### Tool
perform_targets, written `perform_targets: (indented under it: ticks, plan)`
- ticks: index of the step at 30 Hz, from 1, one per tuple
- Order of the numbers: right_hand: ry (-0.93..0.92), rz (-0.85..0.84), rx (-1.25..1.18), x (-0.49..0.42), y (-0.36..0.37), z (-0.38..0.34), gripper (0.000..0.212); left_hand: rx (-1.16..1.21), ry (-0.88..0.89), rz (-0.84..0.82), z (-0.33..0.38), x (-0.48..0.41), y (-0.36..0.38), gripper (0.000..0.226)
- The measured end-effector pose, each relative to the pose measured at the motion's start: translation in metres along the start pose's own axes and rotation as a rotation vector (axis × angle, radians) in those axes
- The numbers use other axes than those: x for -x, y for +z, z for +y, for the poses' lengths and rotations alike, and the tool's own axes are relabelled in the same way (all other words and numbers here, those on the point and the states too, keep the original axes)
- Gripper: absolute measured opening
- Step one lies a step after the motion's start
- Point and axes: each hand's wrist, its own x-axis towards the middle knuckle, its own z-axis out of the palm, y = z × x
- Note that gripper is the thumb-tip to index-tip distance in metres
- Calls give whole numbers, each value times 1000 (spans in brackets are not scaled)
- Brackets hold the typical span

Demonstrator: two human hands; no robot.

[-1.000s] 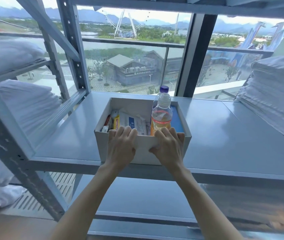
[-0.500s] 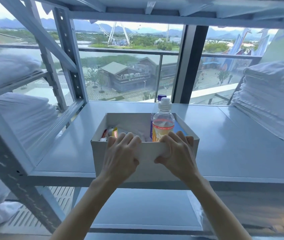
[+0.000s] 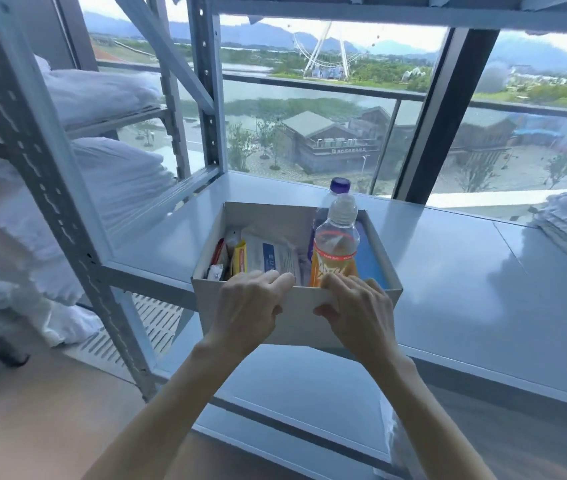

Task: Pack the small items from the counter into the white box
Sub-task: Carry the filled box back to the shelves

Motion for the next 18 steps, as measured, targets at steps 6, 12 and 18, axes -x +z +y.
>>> perform_targets:
  ticks: [6,12,18]
  plan:
    - [-7,44,-137,6,-15,18,32,-26,-123,19,27,6,-4,39]
    - [-38,24,-333,19,-18,44,36,-78,-192,136,33,19,1,33]
    - [7,76,-293,42,-5,49,67,-123,-270,130,47,28,18,44]
